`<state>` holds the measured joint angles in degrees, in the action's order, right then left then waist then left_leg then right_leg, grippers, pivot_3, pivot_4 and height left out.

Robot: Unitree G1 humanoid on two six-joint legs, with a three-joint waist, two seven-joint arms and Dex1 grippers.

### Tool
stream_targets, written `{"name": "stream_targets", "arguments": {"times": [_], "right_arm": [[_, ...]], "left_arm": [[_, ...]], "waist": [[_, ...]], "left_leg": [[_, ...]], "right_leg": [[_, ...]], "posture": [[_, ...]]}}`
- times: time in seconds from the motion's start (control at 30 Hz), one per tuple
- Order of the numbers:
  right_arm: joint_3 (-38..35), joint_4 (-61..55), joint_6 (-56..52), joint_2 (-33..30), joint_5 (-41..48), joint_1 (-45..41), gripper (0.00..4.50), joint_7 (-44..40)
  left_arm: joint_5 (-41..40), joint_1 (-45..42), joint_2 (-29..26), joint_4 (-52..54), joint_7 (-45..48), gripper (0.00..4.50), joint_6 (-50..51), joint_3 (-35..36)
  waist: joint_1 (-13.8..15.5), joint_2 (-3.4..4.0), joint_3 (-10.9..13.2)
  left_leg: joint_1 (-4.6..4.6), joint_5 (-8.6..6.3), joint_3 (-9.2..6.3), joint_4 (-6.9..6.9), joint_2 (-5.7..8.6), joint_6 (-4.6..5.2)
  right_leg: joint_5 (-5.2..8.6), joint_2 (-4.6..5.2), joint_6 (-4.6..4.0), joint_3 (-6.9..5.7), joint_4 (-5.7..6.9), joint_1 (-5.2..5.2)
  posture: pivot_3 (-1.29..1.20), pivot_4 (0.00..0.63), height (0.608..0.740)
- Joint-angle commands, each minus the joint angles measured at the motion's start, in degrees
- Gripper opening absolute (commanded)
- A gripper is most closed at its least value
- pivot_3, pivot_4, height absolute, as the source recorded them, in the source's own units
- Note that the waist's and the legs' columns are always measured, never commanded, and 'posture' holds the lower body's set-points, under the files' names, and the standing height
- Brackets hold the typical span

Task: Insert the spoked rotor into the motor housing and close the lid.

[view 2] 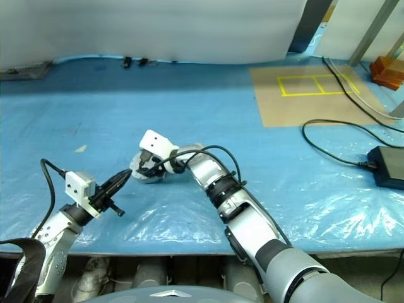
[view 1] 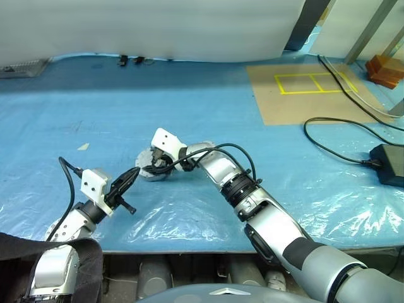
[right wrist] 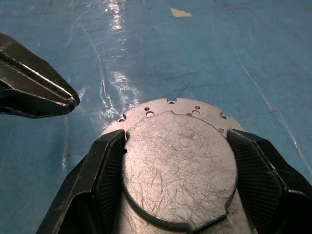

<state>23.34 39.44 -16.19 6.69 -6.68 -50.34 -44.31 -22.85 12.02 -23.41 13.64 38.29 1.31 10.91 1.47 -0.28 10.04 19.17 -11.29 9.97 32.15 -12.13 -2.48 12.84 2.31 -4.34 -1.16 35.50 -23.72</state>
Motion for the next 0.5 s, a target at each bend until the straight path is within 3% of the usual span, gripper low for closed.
{"name": "stream_targets", "arguments": {"times": [0.03,0.5], "right_arm": [[1.33,5.83,-0.78,0.62,-2.07,1.47,2.97,2.45],[-0.37,3.41,-1.36,2.49,0.95,3.27,2.97,3.06]], "left_arm": [[-0.72,-0.31,-0.49,2.02,-0.26,0.0,0.08,0.78],[-0.22,-3.17,-0.76,1.63,0.29,0.0,1.78,-0.24]], "waist": [[0.01,0.09,-0.02],[0.04,0.2,-0.03]], "left_leg": [[-0.03,0.0,0.0,0.0,0.0,0.0],[-0.15,0.0,-0.2,0.0,0.15,0.01]], "right_leg": [[0.0,0.0,0.0,0.0,0.0,0.04],[0.01,0.07,0.04,0.0,0.03,0.23]], "posture": [[0.0,0.15,0.74],[0.0,0.15,0.74]]}}
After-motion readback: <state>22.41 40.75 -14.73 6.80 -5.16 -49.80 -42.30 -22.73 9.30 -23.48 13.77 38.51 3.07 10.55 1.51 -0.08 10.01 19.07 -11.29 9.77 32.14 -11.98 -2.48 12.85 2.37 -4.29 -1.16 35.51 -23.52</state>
